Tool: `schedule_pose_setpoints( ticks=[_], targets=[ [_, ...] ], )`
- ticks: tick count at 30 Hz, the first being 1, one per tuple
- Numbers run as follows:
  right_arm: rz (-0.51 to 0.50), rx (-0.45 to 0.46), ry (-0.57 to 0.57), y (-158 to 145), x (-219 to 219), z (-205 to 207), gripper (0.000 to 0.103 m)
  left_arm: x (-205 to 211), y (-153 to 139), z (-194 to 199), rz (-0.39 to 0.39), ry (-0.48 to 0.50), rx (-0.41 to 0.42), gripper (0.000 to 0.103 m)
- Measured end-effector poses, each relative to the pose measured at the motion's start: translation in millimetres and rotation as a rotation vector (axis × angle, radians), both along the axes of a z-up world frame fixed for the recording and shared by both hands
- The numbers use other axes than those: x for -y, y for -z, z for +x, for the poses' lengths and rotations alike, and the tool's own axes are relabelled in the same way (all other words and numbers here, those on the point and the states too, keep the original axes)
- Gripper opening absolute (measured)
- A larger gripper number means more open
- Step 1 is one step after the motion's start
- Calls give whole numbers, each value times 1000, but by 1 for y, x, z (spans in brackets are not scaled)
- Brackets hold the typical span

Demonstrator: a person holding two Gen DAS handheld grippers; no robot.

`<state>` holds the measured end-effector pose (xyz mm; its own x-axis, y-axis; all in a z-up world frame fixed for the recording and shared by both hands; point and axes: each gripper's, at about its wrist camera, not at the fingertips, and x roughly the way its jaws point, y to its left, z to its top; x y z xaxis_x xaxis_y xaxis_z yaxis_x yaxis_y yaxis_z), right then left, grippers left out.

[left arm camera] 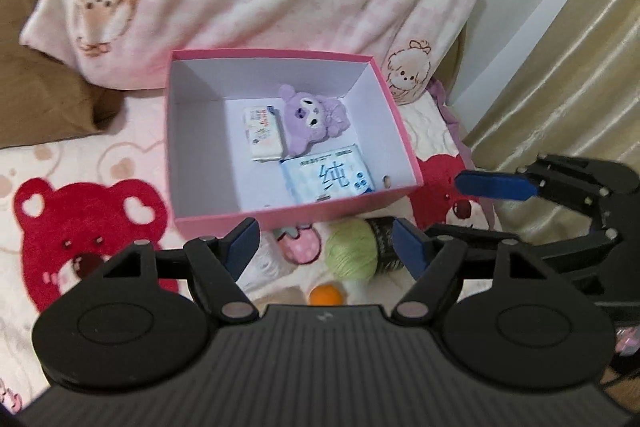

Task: Organize objects
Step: 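Lower the left gripper onto the gold-capped foundation bottle and close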

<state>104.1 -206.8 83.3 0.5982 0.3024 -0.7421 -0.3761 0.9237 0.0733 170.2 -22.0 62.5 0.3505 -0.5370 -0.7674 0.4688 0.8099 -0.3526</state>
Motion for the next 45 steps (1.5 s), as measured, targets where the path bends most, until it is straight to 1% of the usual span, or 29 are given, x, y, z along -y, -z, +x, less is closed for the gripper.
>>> schedule_pose_setpoints(
  ticks=[3, 5, 7, 10, 13, 17, 20, 21, 23, 24, 26, 30, 32, 34, 35, 36, 39, 41, 42, 44, 45],
  targets=[
    [-9, -10, -46, -2, -11, -13, 61, -18, 1, -14, 3, 0, 17, 79],
    [-19, -27, -79, 2, -19, -20, 64, -28, 4, -22, 6, 4, 21, 81],
    [-38, -38, -106, 9, -27, -26, 66, -35, 10, -27, 7, -4, 17, 83],
    [-72, -67, -113, 22, -37, -30, 67, -42, 23, -33, 16, -33, 7, 83],
    [-95, -108, -134, 36, -46, -28, 67, -42, 38, -37, 35, -21, 13, 84],
    [-100, -136, -182, 57, -56, -28, 68, -45, 63, -35, 55, -32, -33, 84],
    [-117, -135, -237, 78, -66, -28, 68, -49, 88, -33, 59, -43, -90, 84],
    [-132, -136, -263, 87, -71, -27, 68, -51, 98, -30, 59, -43, -124, 84],
    [-180, -136, -315, 105, -80, -22, 68, -56, 112, -23, 22, -79, -183, 84],
    [-205, -136, -340, 112, -84, -19, 68, -59, 119, -19, 16, -91, -208, 84],
    [-240, -134, -389, 125, -90, -12, 68, -62, 129, -17, 22, -101, -221, 84],
    [-302, -150, -481, 154, -100, 0, 67, -70, 148, -10, -1, -133, -279, 82],
    [-338, -157, -520, 167, -104, 4, 67, -70, 156, -9, 1, -148, -294, 81],
    [-402, -142, -559, 179, -107, 9, 67, -66, 165, -10, 39, -161, -297, 77],
    [-427, -145, -576, 184, -107, 12, 67, -61, 167, -12, 56, -159, -296, 77],
    [-443, -153, -593, 189, -107, 15, 67, -58, 169, -13, 53, -148, -298, 76],
    [-457, -172, -636, 200, -106, 20, 67, -50, 177, -16, 32, -155, -323, 72],
    [-472, -170, -661, 207, -109, 23, 64, -47, 186, -18, 58, -193, -326, 63],
    [-471, -169, -663, 211, -109, 25, 62, -46, 192, -18, 62, -206, -333, 62],
    [-460, -192, -624, 217, -108, 34, 53, -48, 204, -17, 33, -237, -373, 56],
    [-437, -208, -604, 218, -106, 36, 53, -52, 211, -17, -5, -266, -405, 55]
  ],
)
